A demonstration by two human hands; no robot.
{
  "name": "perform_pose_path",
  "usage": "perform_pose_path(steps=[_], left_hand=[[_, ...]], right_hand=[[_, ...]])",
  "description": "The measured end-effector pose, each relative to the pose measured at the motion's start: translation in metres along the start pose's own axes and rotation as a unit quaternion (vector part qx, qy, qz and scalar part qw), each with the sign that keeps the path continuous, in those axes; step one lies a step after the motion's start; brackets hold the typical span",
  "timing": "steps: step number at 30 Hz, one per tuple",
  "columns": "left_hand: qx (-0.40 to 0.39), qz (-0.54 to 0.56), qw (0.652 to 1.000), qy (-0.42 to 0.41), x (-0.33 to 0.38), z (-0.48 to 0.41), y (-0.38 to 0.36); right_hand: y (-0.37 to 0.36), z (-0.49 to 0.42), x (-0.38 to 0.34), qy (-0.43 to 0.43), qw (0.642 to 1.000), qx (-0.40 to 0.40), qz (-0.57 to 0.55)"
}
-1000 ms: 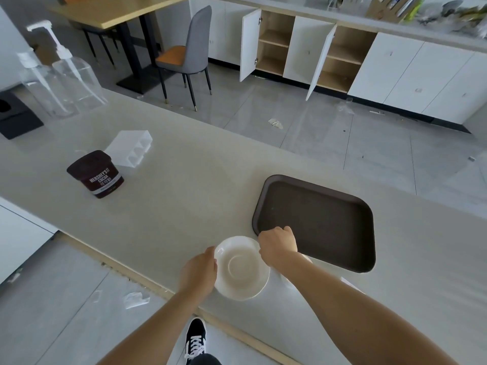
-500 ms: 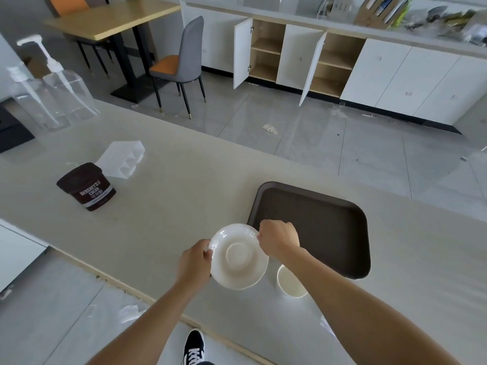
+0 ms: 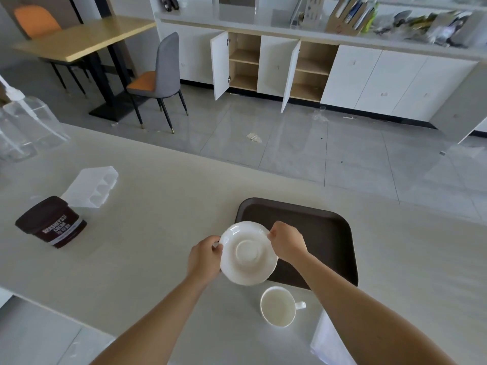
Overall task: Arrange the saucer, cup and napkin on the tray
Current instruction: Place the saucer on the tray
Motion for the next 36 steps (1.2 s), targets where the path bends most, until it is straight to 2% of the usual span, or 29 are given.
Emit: perform_pose_path(steps=[14,23,28,36], left_hand=[[-0.023,-0.071,0.997,0.003,0.019,-0.046,-0.047],[-0.043,-0.102,0.994,0.007,0.022,-0.051,-0.059],[-0.047,-0.092,0.995,0.0,0.019,-0.049,-0.057],[-0.047,-0.008,0.998,0.048,0.009,-0.043,-0.052]], right_hand=[[-0.005,-0.04,0.041,-0.112,0.988,-0.044,-0.092],[-0.01,-0.048,0.048,-0.129,0.985,-0.047,-0.104],[-0.012,-0.05,0.048,-0.122,0.987,-0.042,-0.098],[-0.014,-0.049,0.052,-0.126,0.984,-0.027,-0.121]])
Point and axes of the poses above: each hand's wrist, its own z-axis away from the middle knuckle, its own y-axis out of the back of the hand, x = y × z, the point moved 2 cm from there along -z, towards the middle knuckle, and after that the axes turned 8 degrees about x, right-handed, at the moved point
